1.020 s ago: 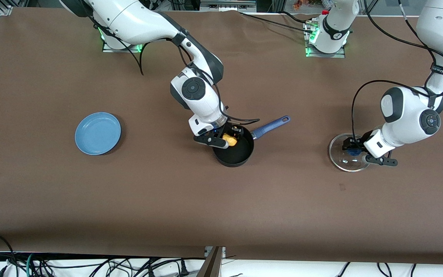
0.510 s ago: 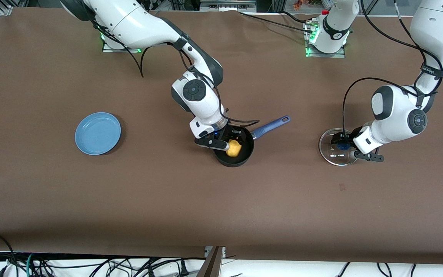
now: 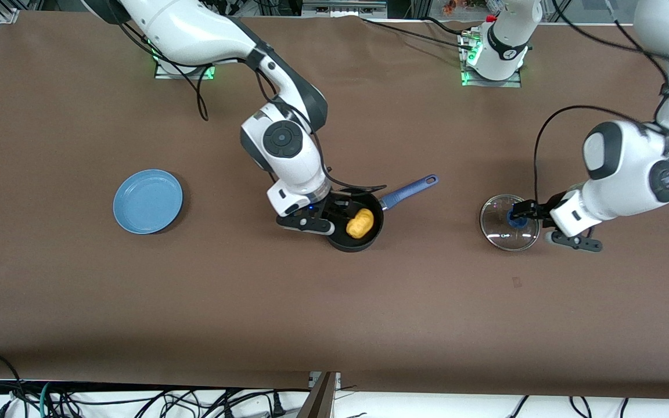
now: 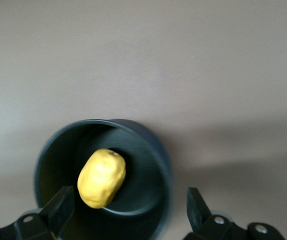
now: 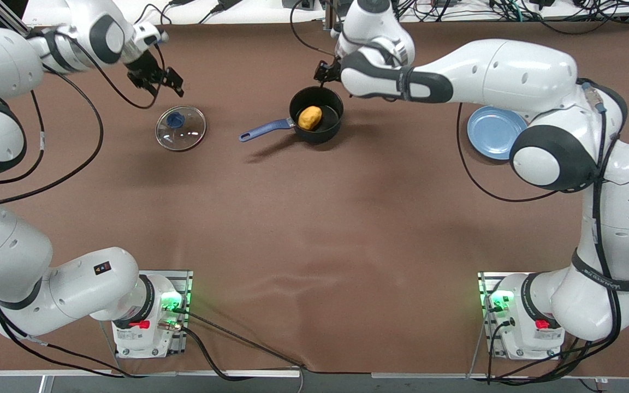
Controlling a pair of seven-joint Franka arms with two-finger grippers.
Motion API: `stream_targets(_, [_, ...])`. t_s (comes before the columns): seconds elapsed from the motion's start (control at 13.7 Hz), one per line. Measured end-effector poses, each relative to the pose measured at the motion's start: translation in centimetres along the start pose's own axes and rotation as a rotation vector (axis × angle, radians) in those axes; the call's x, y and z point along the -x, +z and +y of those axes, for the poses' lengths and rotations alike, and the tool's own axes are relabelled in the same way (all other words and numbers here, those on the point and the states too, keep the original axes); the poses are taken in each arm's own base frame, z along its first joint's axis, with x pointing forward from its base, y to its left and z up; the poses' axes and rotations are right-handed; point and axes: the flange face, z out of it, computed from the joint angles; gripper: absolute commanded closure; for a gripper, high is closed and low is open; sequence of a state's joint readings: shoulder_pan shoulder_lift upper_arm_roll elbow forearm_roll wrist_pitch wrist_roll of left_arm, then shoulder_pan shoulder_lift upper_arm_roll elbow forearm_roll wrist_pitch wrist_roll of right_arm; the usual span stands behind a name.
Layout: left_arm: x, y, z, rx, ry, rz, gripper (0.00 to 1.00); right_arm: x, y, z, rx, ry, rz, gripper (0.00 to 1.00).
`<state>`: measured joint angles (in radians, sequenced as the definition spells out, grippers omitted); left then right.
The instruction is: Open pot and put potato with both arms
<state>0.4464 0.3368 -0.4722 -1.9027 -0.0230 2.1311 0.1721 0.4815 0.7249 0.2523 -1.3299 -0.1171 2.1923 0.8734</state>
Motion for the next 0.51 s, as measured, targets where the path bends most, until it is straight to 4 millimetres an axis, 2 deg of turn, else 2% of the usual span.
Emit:
stream_targets(0.15, [0.4,-6.0,2.5,-0.039,0.032,0.014,0.0,-2.5,-4.0,3.2,0.059,-0.094,-0.022,0.0])
stream_targets(0.29, [0.7,-10.7,4.9,-0.06,0.056,0.019,0.0,-5.3,-8.0,7.8,0.117,-0.181,-0.062,0.0])
stream_targets(0.36, [0.6,-12.5,6.0,-0.066,0.069,0.025,0.0,-6.4,-10.0,10.4,0.147,-0.217,-0.093,0.0])
stream_targets(0.51, [0.5,-14.4,9.2,-0.081,0.081,0.013,0.0,-7.9,-13.8,15.0,0.19,-0.262,-0.145,0.0])
